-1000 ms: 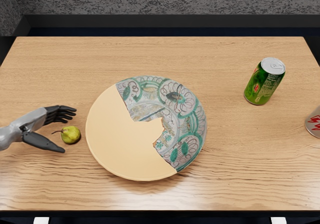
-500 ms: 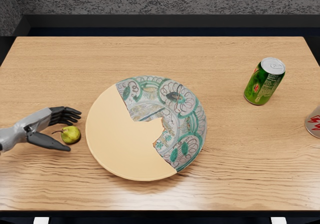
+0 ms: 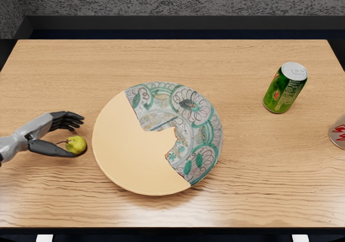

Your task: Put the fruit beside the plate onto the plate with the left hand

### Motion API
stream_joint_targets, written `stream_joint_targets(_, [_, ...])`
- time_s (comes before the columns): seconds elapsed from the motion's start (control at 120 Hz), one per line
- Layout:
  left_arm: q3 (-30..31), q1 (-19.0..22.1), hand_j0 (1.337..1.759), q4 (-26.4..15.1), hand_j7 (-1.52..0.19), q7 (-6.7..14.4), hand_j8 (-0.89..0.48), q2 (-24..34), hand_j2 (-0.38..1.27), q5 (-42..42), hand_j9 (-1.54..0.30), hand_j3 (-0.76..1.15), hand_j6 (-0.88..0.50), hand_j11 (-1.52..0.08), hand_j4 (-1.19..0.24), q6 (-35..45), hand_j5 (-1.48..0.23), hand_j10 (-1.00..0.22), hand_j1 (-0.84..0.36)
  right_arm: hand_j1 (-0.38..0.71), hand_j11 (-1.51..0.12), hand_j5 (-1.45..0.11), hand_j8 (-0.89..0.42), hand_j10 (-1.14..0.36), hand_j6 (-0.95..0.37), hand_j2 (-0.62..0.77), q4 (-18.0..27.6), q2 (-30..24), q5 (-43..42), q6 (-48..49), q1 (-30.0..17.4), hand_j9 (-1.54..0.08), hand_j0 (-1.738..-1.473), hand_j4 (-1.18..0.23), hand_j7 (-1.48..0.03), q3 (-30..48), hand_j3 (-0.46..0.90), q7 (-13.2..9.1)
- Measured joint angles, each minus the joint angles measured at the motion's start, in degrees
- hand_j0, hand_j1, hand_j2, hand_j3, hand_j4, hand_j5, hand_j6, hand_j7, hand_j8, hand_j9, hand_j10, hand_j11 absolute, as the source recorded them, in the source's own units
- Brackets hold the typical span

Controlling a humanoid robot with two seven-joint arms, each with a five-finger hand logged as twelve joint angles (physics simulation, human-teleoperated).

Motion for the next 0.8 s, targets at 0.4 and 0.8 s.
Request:
stream_joint_targets(0.4, [0.0, 1.9, 1.658, -2.7, -0.47, 0.0, -0.37, 0.6, 0.08, 0.1, -0.47, 0.00, -0.37, -0.47, -0.37, 0.6, -0.47, -0.36, -0.08, -0.32, -0.03, -0.03, -0.02, -0.02, -0.02, 0.00, 0.0, 0.0, 0.0, 0.0, 0.0, -0.03, -1.658, -0.02, -0.03, 0.0, 0.00, 0.0])
stream_joint_targets(0.8, [-0.1, 1.9, 1.658, -3.0, -0.59, 0.0, -0.44, 0.3, 0.10, 0.4, -0.59, 0.00, -0.46, -0.59, -0.46, 1.1, -0.59, -0.46, -0.19, -0.32, -0.03, -0.03, -0.02, -0.02, -0.02, 0.00, 0.0, 0.0, 0.0, 0.0, 0.0, -0.03, -1.658, -0.02, -0.03, 0.0, 0.00, 0.0])
